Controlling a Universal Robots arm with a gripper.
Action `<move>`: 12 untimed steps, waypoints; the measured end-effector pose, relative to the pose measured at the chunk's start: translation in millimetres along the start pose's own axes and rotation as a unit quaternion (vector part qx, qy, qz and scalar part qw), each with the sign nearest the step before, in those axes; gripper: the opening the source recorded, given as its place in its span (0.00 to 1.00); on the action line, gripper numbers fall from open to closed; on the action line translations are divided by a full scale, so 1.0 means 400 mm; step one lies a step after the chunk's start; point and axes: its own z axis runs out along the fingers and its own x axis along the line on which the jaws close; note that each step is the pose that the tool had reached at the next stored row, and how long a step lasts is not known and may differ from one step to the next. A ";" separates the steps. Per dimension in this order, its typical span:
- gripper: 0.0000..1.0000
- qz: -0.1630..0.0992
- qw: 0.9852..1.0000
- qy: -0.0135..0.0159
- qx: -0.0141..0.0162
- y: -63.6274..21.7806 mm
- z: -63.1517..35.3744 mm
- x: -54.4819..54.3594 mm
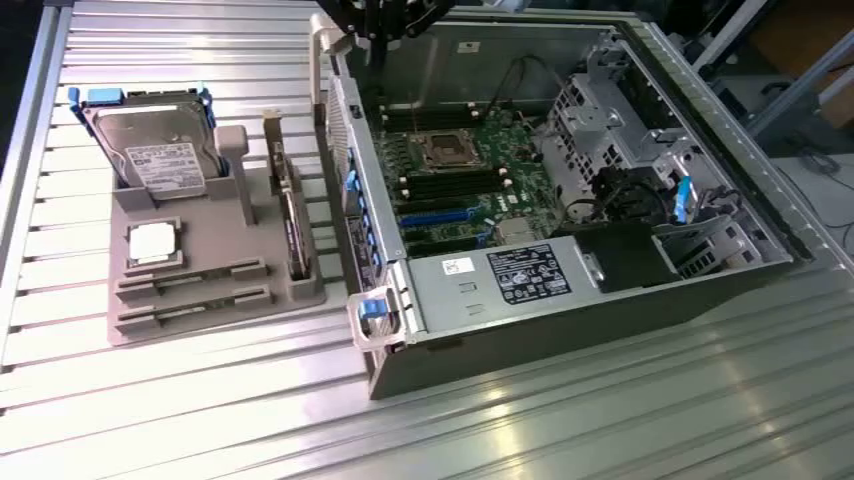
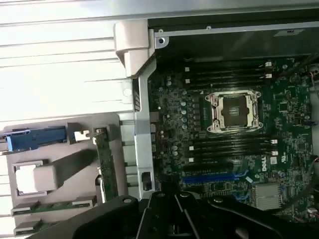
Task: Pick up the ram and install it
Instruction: 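Reach for the ram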
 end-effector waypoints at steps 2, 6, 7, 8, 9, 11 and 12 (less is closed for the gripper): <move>0.10 0.000 1.000 0.000 0.000 -0.004 -0.001 0.048; 0.10 0.000 1.000 0.000 0.000 -0.007 -0.003 0.095; 0.10 0.000 1.000 0.000 0.000 -0.009 -0.003 0.115; 0.10 0.000 1.000 0.000 0.000 -0.011 -0.004 0.146; 0.10 0.000 1.000 0.000 0.000 -0.013 -0.005 0.172; 0.10 0.000 1.000 0.000 0.000 -0.015 -0.005 0.202; 0.10 0.000 1.000 0.000 0.000 -0.017 -0.006 0.225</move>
